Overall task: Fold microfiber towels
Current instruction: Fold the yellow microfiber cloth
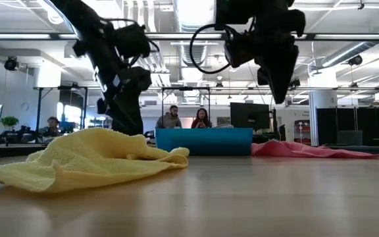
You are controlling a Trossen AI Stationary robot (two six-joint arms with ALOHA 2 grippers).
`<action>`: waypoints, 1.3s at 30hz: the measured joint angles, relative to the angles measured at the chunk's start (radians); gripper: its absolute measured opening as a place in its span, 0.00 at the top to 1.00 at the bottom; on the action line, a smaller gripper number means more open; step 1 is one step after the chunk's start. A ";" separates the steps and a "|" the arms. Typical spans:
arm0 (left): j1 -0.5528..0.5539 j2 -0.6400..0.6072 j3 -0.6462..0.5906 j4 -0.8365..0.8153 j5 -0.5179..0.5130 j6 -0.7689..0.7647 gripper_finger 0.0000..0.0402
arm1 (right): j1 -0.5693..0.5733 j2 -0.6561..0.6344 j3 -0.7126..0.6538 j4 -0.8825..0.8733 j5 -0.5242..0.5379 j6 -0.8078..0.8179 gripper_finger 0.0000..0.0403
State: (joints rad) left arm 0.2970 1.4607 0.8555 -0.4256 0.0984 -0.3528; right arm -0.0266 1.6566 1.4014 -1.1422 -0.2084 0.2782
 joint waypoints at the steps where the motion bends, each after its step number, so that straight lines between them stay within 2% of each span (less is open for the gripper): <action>1: 0.022 0.009 0.000 0.008 0.043 0.020 0.56 | 0.005 0.000 -0.007 0.000 0.000 0.000 0.88; 3: 0.051 0.038 0.000 0.023 0.125 0.048 0.56 | 0.015 0.000 -0.019 0.000 0.000 0.001 0.88; 5: 0.061 0.073 0.000 0.033 0.163 0.078 0.56 | 0.020 -0.002 -0.028 0.004 0.000 0.003 0.88; 10: 0.063 0.150 0.000 0.072 0.170 0.097 0.56 | 0.028 -0.002 -0.029 0.006 -0.002 0.025 0.88; 18: 0.063 0.191 0.000 0.132 0.172 0.098 0.56 | 0.029 -0.017 -0.029 0.024 -0.009 0.028 0.88; 23: 0.051 0.214 0.000 0.134 0.238 0.102 0.56 | 0.029 -0.026 -0.029 0.033 -0.009 0.029 0.88; 27: 0.028 0.227 0.002 0.137 0.241 0.139 0.58 | 0.032 -0.027 -0.029 0.033 -0.009 0.055 0.88; 30: 0.010 0.229 0.002 0.138 0.233 0.158 0.65 | 0.037 -0.027 -0.029 0.035 -0.009 0.071 0.88; 34: -0.003 0.221 0.000 0.127 0.254 0.153 0.80 | 0.051 -0.027 -0.029 0.054 -0.009 0.071 0.88; 39: -0.017 0.152 -0.001 0.118 0.254 0.149 0.98 | 0.059 -0.027 -0.029 0.106 -0.009 0.061 0.88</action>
State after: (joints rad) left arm 0.2800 1.6124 0.8547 -0.3076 0.3526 -0.2037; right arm 0.0325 1.6299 1.3720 -1.0365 -0.2173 0.3396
